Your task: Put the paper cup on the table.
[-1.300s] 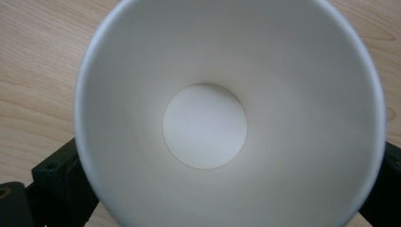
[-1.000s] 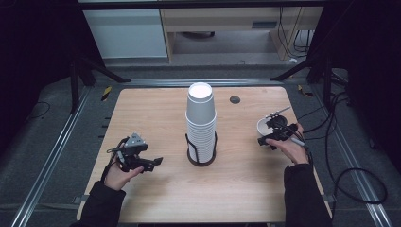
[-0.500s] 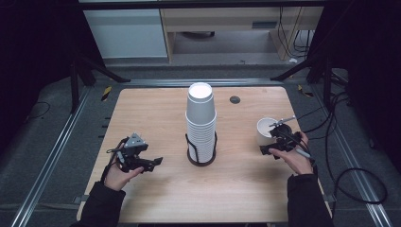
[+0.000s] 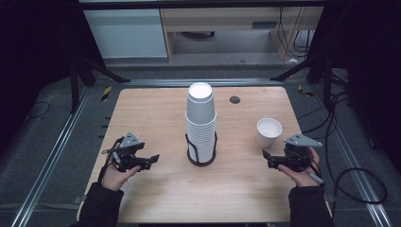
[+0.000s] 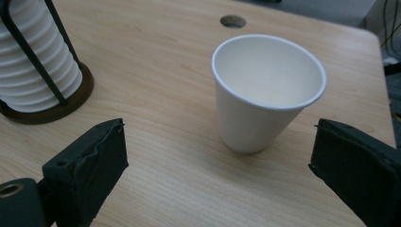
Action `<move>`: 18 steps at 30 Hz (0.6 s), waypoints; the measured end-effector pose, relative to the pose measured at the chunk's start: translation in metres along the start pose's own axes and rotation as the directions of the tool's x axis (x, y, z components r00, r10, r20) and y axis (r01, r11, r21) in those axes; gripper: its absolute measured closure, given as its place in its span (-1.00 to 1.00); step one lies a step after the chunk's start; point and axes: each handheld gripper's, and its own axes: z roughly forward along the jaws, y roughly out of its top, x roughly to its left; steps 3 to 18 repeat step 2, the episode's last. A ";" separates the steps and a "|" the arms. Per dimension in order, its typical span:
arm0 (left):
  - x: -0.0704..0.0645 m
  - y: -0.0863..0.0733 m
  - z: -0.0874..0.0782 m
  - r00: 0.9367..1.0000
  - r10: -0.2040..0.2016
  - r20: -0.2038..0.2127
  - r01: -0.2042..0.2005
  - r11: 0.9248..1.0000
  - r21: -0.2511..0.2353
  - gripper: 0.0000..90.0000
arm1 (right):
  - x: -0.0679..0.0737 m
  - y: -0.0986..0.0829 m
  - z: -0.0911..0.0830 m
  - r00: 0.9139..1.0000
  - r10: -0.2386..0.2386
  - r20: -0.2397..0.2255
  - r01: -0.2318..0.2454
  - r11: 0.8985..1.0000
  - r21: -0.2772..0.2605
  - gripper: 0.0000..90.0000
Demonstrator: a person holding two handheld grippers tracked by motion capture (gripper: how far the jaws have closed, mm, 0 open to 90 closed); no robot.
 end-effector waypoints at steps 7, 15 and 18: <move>0.002 -0.001 0.000 1.000 -0.004 -0.005 0.004 1.000 -0.001 -0.55 | 0.001 -0.005 -0.005 1.000 0.001 -0.004 -0.001 1.000 -0.026 -0.90; 0.002 -0.001 0.000 1.000 -0.004 -0.005 0.004 1.000 -0.001 -0.55 | 0.001 -0.005 -0.005 1.000 0.001 -0.004 -0.001 1.000 -0.026 -0.90; 0.002 -0.001 0.000 1.000 -0.004 -0.005 0.004 1.000 -0.001 -0.55 | 0.001 -0.005 -0.005 1.000 0.001 -0.004 -0.001 1.000 -0.026 -0.90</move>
